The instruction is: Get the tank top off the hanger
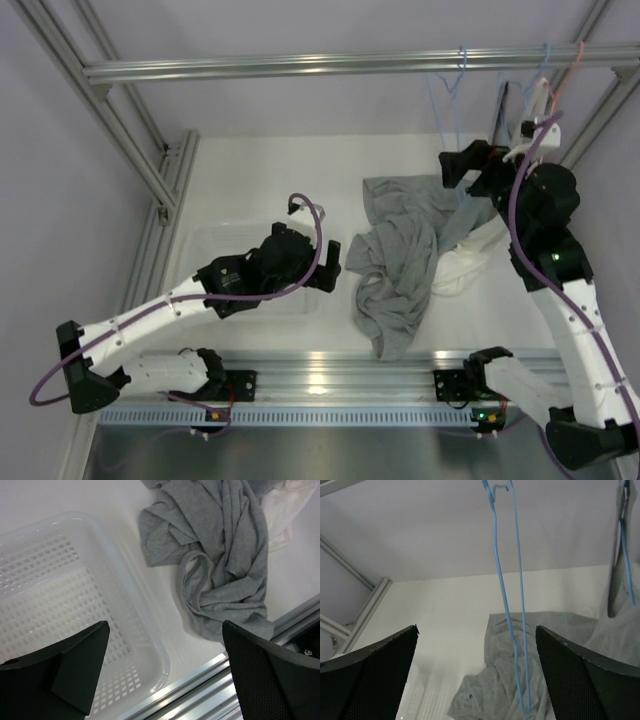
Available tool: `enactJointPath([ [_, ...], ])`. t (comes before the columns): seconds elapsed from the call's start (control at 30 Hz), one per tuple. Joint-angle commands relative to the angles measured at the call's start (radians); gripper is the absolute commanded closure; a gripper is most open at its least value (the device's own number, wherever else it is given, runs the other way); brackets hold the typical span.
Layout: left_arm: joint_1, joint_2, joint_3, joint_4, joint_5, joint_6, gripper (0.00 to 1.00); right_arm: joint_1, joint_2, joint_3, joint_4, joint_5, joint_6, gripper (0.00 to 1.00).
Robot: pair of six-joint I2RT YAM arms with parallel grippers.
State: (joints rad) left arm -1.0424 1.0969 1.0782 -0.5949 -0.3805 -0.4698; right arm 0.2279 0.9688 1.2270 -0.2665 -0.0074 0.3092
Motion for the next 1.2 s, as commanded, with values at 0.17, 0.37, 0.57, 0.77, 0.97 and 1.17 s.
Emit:
enactJointPath([
  [0.17,-0.014,0.122,0.065,0.217,0.15,-0.006,0.01,-0.013,-0.292,-0.144,-0.29,0.21,-0.077,0.01],
  [0.37,-0.041,0.372,0.138,0.347,0.265,0.062,0.01,-0.007,-0.461,-0.071,-0.442,0.306,-0.104,0.01],
  [0.57,-0.064,0.648,0.256,0.391,0.347,0.045,0.01,-0.009,-0.513,-0.017,-0.485,0.281,-0.107,0.01],
  [0.77,-0.107,0.856,0.308,0.403,0.293,0.033,0.01,-0.007,-0.533,-0.024,-0.496,0.267,-0.137,0.01],
  [0.97,-0.111,0.926,0.267,0.406,0.319,-0.019,0.17,-0.007,-0.541,-0.017,-0.494,0.256,-0.154,0.01],
  [1.17,-0.15,0.907,0.218,0.405,0.283,-0.032,0.89,-0.007,-0.516,-0.011,-0.494,0.247,-0.153,0.01],
])
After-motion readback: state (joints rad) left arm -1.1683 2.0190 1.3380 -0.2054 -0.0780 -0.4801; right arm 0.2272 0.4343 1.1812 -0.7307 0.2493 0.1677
